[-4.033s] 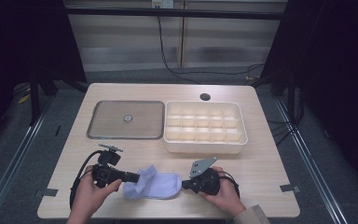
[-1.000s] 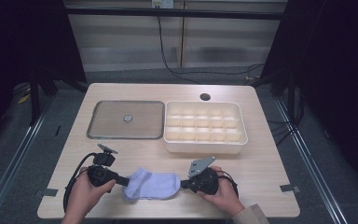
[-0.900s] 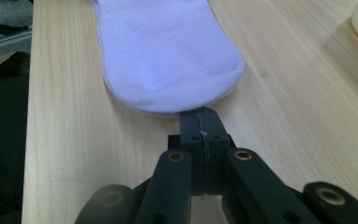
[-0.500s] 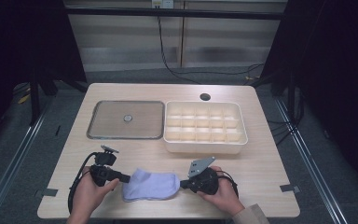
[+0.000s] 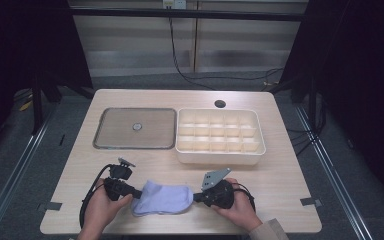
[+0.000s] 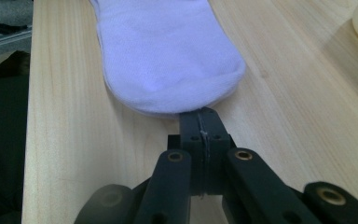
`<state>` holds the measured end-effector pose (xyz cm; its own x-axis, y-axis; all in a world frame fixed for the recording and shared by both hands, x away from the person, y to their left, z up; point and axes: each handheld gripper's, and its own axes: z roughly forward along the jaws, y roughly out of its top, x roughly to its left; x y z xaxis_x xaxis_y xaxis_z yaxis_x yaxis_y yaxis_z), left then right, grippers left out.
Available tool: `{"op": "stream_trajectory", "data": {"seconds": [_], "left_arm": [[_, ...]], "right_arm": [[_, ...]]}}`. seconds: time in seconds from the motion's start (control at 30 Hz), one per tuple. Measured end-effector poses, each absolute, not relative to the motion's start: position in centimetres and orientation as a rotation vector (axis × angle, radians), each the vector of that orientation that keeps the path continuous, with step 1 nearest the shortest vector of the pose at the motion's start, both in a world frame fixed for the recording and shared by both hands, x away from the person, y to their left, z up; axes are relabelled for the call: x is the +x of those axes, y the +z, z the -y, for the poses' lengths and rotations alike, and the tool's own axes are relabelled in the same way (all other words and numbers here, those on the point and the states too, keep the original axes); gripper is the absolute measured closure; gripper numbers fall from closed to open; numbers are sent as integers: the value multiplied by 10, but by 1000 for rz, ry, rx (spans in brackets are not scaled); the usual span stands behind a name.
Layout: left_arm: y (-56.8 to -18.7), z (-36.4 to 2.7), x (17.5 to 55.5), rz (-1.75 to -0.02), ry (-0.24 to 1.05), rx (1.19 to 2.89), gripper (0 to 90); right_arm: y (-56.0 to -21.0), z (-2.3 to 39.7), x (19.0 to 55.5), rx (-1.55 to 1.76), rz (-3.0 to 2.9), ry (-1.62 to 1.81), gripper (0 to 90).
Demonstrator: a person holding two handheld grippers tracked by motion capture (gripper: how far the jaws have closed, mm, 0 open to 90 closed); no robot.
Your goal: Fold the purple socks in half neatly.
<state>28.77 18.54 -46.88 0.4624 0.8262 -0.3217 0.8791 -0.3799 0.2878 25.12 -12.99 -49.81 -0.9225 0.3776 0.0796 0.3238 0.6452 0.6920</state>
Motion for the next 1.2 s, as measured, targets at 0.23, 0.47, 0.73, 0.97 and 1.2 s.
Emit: {"op": "stream_trajectory", "data": {"seconds": [0.23, 0.47, 0.73, 0.97, 1.2], "left_arm": [[-451, -190, 289, -1345, -337, 2172, 805], [-440, -182, 290, -1301, -380, 2157, 807], [-432, -170, 290, -1294, -397, 2149, 807], [-430, -160, 292, -1292, -400, 2161, 807], [-428, -150, 293, -1276, -390, 2184, 809]], "right_arm": [[-499, 130, 252, 586, -2782, 1156, 897], [-498, 129, 252, 589, -2787, 1154, 898], [-498, 130, 252, 587, -2787, 1154, 896], [-498, 129, 252, 593, -2788, 1154, 898], [-498, 129, 252, 592, -2791, 1150, 900]]}}
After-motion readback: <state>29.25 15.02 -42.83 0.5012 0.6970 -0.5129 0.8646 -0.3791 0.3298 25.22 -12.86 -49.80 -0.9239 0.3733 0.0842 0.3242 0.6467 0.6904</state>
